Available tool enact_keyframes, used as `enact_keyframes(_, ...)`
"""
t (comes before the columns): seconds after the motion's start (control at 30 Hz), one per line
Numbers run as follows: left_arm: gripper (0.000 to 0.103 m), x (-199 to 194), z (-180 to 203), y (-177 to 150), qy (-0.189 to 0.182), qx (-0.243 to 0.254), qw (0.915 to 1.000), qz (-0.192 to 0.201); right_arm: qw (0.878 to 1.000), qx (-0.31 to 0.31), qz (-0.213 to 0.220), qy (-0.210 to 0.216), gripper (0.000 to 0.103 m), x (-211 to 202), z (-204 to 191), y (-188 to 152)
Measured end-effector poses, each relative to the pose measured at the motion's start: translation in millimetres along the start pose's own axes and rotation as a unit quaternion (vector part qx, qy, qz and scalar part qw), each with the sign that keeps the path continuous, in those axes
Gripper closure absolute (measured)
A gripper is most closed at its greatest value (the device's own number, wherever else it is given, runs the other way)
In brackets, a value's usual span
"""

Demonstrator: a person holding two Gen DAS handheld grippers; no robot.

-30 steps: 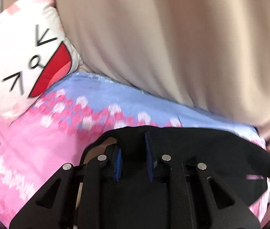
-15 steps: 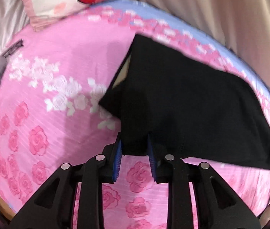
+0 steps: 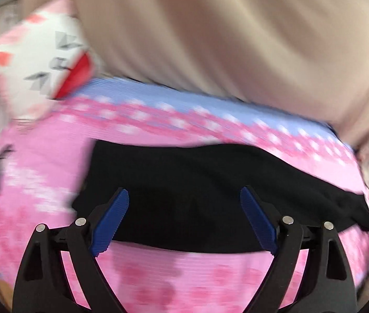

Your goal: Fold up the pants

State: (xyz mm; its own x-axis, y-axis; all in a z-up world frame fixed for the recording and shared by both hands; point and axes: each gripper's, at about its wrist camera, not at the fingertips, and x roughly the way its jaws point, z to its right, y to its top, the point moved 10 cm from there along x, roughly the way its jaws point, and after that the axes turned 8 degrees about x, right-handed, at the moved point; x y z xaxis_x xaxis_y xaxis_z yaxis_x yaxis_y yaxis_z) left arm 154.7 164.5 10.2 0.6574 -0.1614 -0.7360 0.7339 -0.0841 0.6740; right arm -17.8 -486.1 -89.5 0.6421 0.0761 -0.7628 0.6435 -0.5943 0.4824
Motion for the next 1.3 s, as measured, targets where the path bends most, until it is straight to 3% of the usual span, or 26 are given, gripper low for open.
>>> enact_keyframes(0.07,0.018,20,37,-6,-0.037,0.014,0.9990,-0.018,0.999,-0.030,-0.019,-0.035,0.041,23,-4,-10)
enact_keyframes(0.13,0.018,37,59,-12,-0.048,0.025,0.9979,-0.035,0.996,-0.078,-0.014,-0.051,0.088,21,-21,-10)
enact_keyframes(0.17,0.018,44,68,-17,-0.050,0.030,0.9974,-0.043,0.992,-0.103,0.011,-0.069,0.093,9,-31,-1)
enact_keyframes(0.27,0.018,52,86,-23,-0.057,0.038,0.9962,-0.053,0.985,-0.125,0.097,-0.065,0.093,-37,-54,48)
enact_keyframes(0.33,0.018,59,89,-24,-0.051,0.037,0.9964,-0.056,0.978,-0.143,0.125,-0.087,0.091,-46,-55,76)
enact_keyframes(0.37,0.018,64,90,-25,-0.046,0.035,0.9966,-0.059,0.974,-0.159,0.118,-0.109,0.090,-33,-47,85)
enact_keyframes(0.43,0.018,73,88,-32,-0.041,0.027,0.9966,-0.066,0.973,-0.151,0.081,-0.155,0.076,4,-17,87)
enact_keyframes(0.47,0.018,77,85,-36,-0.039,0.021,0.9964,-0.072,0.973,-0.118,0.051,-0.190,0.076,24,11,83)
enact_keyframes(0.5,0.018,82,79,-41,-0.033,0.011,0.9964,-0.078,0.977,-0.088,0.039,-0.191,0.076,32,25,78)
enact_keyframes(0.6,0.018,86,46,-53,-0.004,-0.024,0.9954,-0.093,0.990,-0.029,0.071,-0.123,0.075,21,19,61)
enact_keyframes(0.67,0.017,84,22,-57,0.016,-0.050,0.9939,-0.096,0.993,-0.013,0.079,-0.086,0.065,9,8,41)
enact_keyframes(0.7,0.017,81,5,-59,0.032,-0.066,0.9927,-0.095,0.994,-0.012,0.080,-0.076,0.058,7,2,31)
enact_keyframes(0.8,0.017,73,-36,-66,0.058,-0.120,0.9872,-0.088,0.995,-0.009,0.080,-0.055,0.056,3,-18,3)
enact_keyframes(0.9,0.017,63,-63,-77,0.036,-0.184,0.9792,-0.077,0.997,0.016,0.079,-0.003,0.051,-1,-49,-26)
enact_keyframes(1.0,0.017,46,-98,-92,0.029,-0.265,0.9622,-0.055,0.997,0.022,0.064,0.021,0.050,10,-79,-47)
enact_keyframes(1.07,0.017,35,-116,-97,0.025,-0.291,0.9555,-0.037,0.998,0.014,0.058,0.024,0.050,16,-101,-58)
enact_keyframes(1.2,0.018,35,-130,-100,-0.030,-0.310,0.9494,-0.039,0.998,-0.016,0.031,0.052,0.050,33,-151,-72)
enact_keyframes(1.27,0.045,39,-131,-96,-0.035,-0.302,0.9516,-0.043,0.998,-0.036,0.025,0.051,0.050,42,-174,-78)
enact_keyframes(1.3,0.079,42,-132,-90,-0.027,-0.285,0.9569,-0.051,0.997,-0.044,0.021,0.053,0.050,45,-184,-82)
